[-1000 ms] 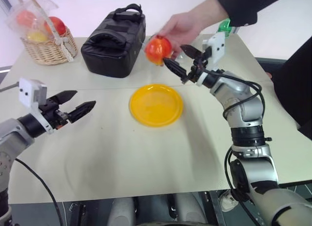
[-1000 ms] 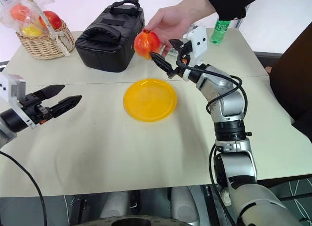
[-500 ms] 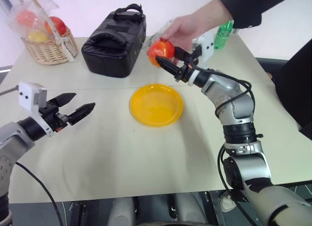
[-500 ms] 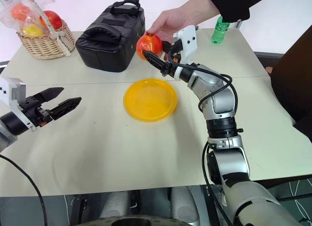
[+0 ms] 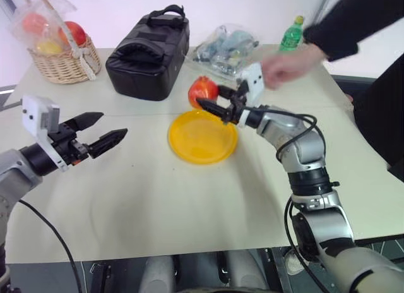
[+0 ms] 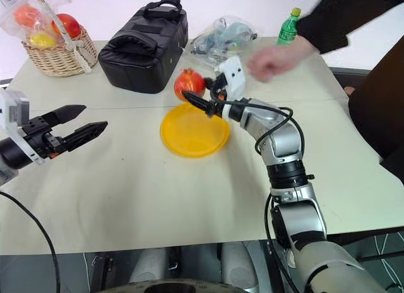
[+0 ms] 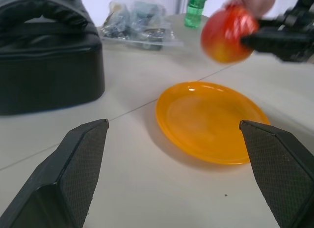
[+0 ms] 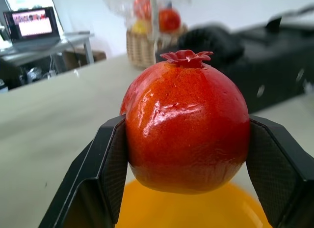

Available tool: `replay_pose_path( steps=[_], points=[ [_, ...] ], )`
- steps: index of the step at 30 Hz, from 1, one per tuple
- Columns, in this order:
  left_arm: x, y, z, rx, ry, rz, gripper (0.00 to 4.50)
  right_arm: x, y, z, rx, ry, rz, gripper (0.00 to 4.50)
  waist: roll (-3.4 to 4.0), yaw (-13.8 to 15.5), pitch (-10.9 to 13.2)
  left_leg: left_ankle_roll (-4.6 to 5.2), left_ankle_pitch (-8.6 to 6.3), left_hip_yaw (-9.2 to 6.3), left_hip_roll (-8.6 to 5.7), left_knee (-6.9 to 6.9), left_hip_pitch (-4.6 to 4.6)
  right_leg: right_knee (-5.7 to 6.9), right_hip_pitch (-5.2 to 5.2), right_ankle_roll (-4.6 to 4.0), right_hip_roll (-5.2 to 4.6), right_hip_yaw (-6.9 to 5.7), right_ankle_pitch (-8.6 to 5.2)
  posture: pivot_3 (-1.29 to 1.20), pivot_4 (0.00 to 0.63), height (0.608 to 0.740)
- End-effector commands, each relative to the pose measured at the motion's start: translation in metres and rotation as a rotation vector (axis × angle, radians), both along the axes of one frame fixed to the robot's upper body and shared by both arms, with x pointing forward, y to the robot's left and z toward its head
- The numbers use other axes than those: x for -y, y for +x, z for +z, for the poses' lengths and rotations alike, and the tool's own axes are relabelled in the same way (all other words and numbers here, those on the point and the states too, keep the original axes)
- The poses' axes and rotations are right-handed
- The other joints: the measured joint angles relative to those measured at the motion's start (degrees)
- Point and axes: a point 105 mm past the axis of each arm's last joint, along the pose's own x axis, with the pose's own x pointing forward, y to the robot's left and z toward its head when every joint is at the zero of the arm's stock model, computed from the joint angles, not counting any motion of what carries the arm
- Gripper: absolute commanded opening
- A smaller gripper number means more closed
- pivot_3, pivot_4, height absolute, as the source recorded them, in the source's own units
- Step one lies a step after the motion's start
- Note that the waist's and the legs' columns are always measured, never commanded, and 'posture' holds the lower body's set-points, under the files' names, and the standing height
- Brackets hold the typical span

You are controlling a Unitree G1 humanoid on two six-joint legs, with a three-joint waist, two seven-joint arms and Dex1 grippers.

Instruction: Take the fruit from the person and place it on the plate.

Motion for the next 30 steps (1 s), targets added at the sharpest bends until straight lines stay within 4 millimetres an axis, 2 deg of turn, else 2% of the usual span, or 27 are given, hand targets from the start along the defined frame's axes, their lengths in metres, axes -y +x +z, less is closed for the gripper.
replay_pose_path(
  steps=[1, 5, 13, 16, 17, 22, 23, 27, 30],
  points=[
    [0.011, -0.003, 0.014, 0.042, 0.025, -0.062, 4.50, -0.006, -0.001, -0.006, 0.028, -0.024, -0.009, 2.80, 0.00, -0.01, 0.00, 0.00, 0.00, -0.01, -0.01, 0.00, 0.00, 0.00, 0.00, 0.00, 0.00, 0.00, 0.00, 0.00, 0.150, 0.740],
    [0.018, -0.001, 0.014, 0.039, 0.029, -0.095, 4.50, -0.008, 0.005, -0.025, 0.024, -0.079, -0.044, 2.80, 0.00, -0.02, 0.00, 0.00, 0.00, -0.01, -0.01, 0.01, 0.00, 0.00, 0.00, 0.00, 0.02, 0.00, 0.00, 0.00, 0.150, 0.740],
    [0.030, -0.002, 0.007, 0.014, 0.018, -0.136, 4.50, -0.005, 0.011, -0.039, 0.015, -0.107, -0.074, 2.80, 0.00, -0.03, 0.00, 0.00, 0.00, -0.01, -0.01, 0.01, 0.00, 0.00, -0.01, 0.00, 0.03, 0.00, 0.00, 0.00, 0.150, 0.740],
    [0.031, -0.002, 0.006, 0.010, 0.018, -0.136, 4.50, -0.003, 0.011, -0.040, 0.011, -0.104, -0.079, 4.25, 0.00, -0.01, 0.00, 0.00, 0.00, -0.01, -0.01, 0.01, 0.00, 0.00, 0.00, 0.00, 0.03, 0.00, 0.00, 0.00, 0.150, 0.740],
    [0.031, -0.002, 0.005, 0.008, 0.019, -0.136, 4.50, -0.003, 0.010, -0.040, 0.011, -0.104, -0.079, 4.38, 0.00, -0.01, 0.00, 0.00, 0.00, -0.01, -0.01, 0.01, 0.00, 0.00, 0.00, 0.00, 0.03, 0.00, 0.00, 0.00, 0.150, 0.740],
    [0.029, -0.002, 0.005, 0.010, 0.021, -0.130, 4.50, 0.000, 0.010, -0.033, 0.029, -0.101, -0.089, 4.38, 0.00, -0.02, 0.00, 0.00, 0.00, -0.01, -0.01, 0.01, 0.00, 0.00, 0.00, 0.00, 0.03, 0.00, 0.00, 0.00, 0.150, 0.740],
    [0.028, -0.001, 0.005, 0.010, 0.022, -0.123, 4.50, 0.001, 0.009, -0.027, 0.045, -0.099, -0.083, 4.38, 0.00, -0.02, 0.00, 0.00, 0.00, -0.01, -0.01, 0.01, 0.00, 0.00, 0.00, 0.00, 0.03, 0.00, 0.00, 0.00, 0.150, 0.740],
    [0.019, 0.002, 0.004, 0.016, 0.014, -0.079, 4.50, 0.023, 0.001, 0.029, 0.121, 0.003, -0.100, 4.38, 0.02, 0.16, 0.02, 0.00, 0.00, -0.01, -0.01, 0.01, -0.03, 0.00, -0.01, 0.01, 0.00, 0.00, 0.00, 0.00, 0.150, 0.740],
    [0.014, 0.007, -0.002, 0.018, 0.006, -0.036, 4.50, 0.047, -0.002, 0.046, 0.142, 0.022, -0.153, 4.38, 0.00, 0.21, 0.00, 0.00, 0.00, -0.02, -0.01, 0.02, -0.03, -0.01, 0.00, 0.01, 0.00, -0.01, 0.00, 0.00, 0.150, 0.740]
  ],
)
